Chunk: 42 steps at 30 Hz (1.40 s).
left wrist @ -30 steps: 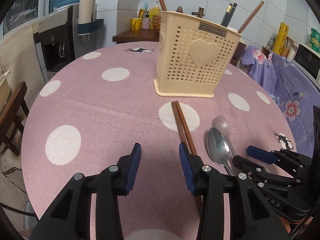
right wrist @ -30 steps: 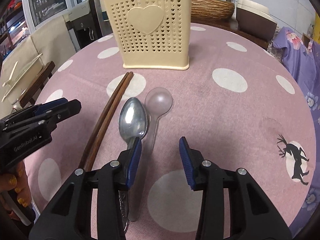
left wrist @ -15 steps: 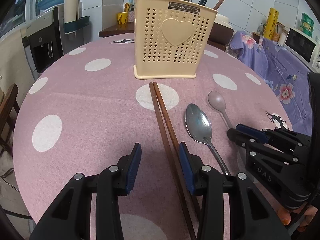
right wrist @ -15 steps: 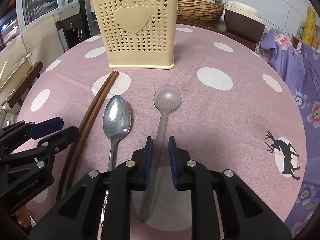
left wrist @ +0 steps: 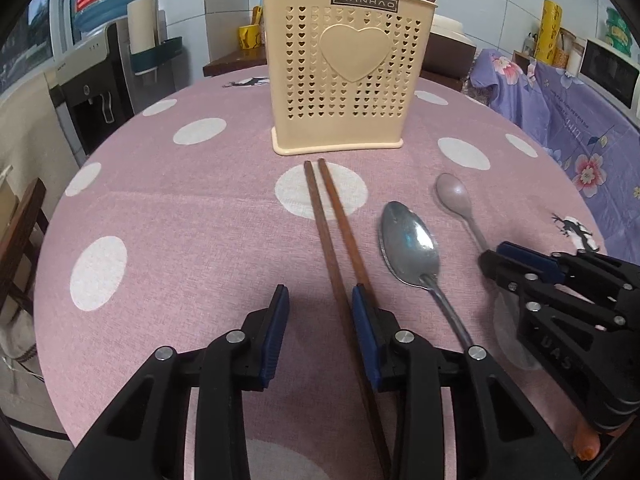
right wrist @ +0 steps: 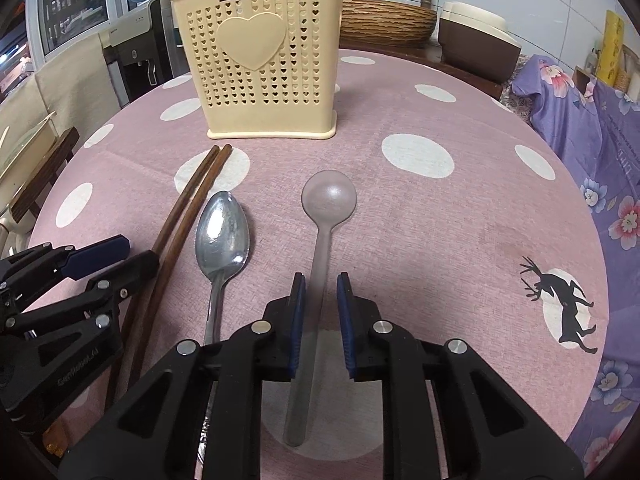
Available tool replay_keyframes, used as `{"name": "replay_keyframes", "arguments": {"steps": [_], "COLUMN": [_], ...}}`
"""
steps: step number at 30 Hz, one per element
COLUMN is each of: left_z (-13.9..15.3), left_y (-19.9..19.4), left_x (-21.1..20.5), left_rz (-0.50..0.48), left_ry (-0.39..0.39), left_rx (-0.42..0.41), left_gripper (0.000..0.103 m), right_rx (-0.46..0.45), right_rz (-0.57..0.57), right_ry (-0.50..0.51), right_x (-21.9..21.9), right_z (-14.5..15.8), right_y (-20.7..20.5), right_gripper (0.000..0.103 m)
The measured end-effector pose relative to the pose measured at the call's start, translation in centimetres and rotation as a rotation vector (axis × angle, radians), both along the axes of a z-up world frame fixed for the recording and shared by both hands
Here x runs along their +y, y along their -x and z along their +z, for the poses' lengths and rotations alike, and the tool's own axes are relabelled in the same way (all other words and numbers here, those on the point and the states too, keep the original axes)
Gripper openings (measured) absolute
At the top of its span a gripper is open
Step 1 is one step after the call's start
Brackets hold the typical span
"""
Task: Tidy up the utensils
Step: 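Grasp the brown chopstick with the left gripper while the right gripper grasps the clear spoon handle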
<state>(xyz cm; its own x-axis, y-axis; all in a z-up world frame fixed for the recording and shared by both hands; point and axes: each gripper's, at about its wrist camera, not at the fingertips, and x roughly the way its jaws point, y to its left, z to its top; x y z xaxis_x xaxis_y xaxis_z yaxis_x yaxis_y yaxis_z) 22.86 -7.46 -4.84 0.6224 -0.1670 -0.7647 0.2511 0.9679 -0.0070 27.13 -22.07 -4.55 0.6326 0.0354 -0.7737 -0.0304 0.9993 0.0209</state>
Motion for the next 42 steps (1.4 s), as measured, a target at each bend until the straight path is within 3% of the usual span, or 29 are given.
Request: {"name": "replay_keyframes", "arguments": {"steps": [9,19,23,28,38,42], "left_z": [0.3,0.2,0.3,0.4,0.4,0.4], "left_y": [-0.5,-3.1,-5.3,-7.4,-9.6,-10.0], "left_x": [2.2,1.3,1.3,0.8,-0.7,-0.9], "left_rz": [0.027,0.011,0.012,0.004,0.008,0.017], "left_ry": [0.034,0.026,0.028,0.022,-0.002,-0.016], "left_rx": [0.017,0.037,0.052,0.069,0.059,0.051], "left_gripper": [0.030,0.030,0.031,0.032,0.032,0.021], "right_rx": [0.001,0.019,0.022,0.066,0.058,0.053], "right_rz": [-0.027,0.014,0.042,0.043,0.042,0.048], "right_ry": [-0.010,-0.062,-0.059,-0.038,-0.016,-0.007], "right_x": [-1.9,-2.3,-1.9,-1.7,-1.2,-1.0], "right_z": [-0.1,0.3,0.9,0.4,0.2,0.2], "right_y": [-0.1,-2.3,-3.7,-5.3,-7.3,-7.6], "right_gripper": [0.018,0.030,0.041,0.041,0.036,0.035]}}
